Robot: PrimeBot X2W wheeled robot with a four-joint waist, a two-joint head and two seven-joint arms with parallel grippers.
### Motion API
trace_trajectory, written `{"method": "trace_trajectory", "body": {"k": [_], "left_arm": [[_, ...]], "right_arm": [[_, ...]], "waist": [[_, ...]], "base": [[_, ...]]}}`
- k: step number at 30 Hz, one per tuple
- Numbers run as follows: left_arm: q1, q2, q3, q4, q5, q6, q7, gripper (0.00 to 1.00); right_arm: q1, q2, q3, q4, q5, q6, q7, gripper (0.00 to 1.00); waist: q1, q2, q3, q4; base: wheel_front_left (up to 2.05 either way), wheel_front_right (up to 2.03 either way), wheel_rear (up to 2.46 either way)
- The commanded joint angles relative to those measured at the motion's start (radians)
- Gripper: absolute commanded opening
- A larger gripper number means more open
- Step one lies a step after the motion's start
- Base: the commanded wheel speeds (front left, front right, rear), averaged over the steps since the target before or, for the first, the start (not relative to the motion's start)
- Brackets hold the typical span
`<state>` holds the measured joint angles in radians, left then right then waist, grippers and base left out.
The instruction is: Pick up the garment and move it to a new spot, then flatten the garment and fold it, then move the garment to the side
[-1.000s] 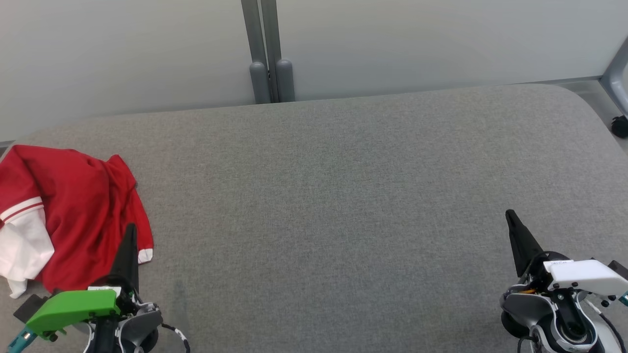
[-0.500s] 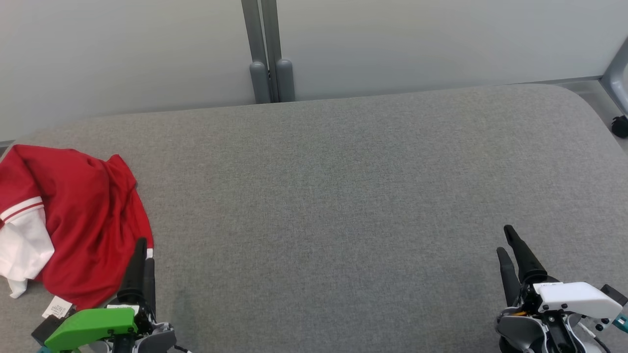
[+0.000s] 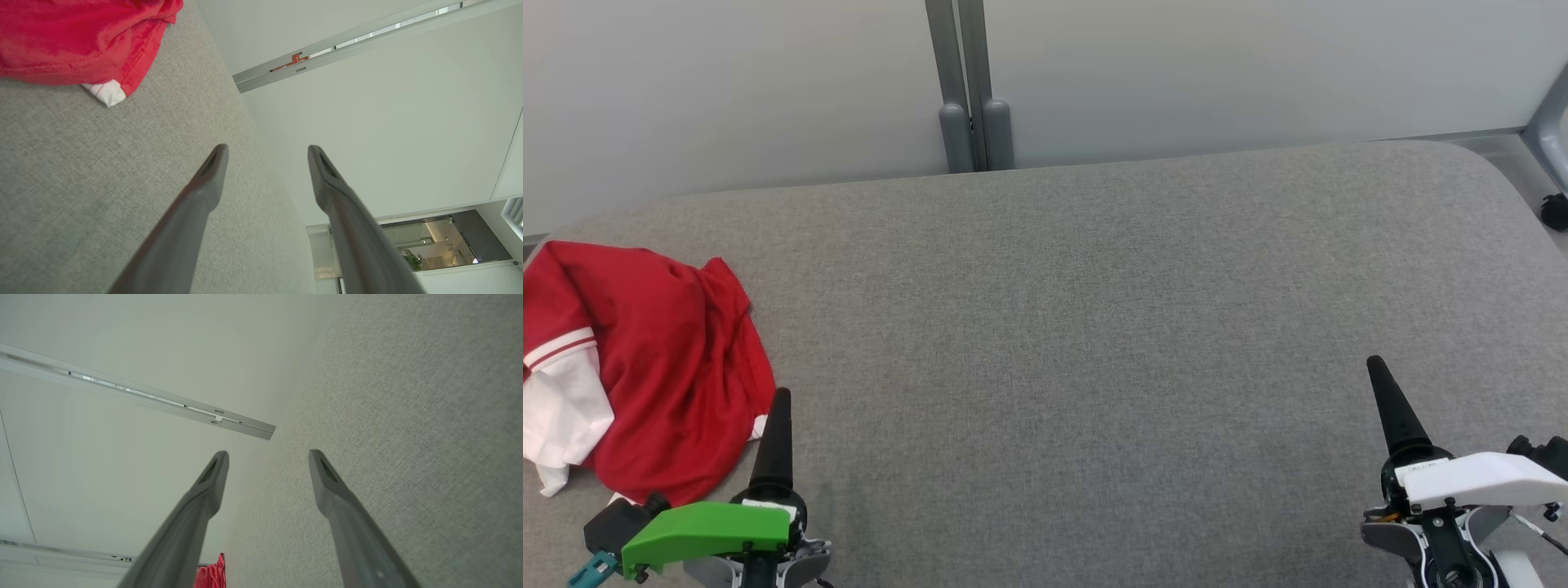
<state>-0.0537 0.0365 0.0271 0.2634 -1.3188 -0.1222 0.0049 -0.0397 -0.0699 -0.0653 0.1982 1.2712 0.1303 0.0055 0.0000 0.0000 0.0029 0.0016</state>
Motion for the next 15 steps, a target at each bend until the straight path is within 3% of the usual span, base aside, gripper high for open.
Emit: {"method": "trace_trajectory", "body": {"k": [1,15], "left_arm": [[-0.013,0.006,-0.007,-0.018,0.056,0.003,-0.012,1.0],[-0.006,0.011,-0.042,-0.006,0.423,0.056,-0.064,1.0]], "right_arm": [[-0.005,-0.014,0.008,-0.028,-0.055,0.0,-0.011,1.0],[-0.001,-0.045,0.035,-0.052,-0.428,0.0,-0.065,1.0]], "waist": [[0.0,0.0,0.0,0.0],[0.0,0.0,-0.001,-0.004]], "base": [[0.0,0.0,0.0],[0.0,0.0,0.0]]}}
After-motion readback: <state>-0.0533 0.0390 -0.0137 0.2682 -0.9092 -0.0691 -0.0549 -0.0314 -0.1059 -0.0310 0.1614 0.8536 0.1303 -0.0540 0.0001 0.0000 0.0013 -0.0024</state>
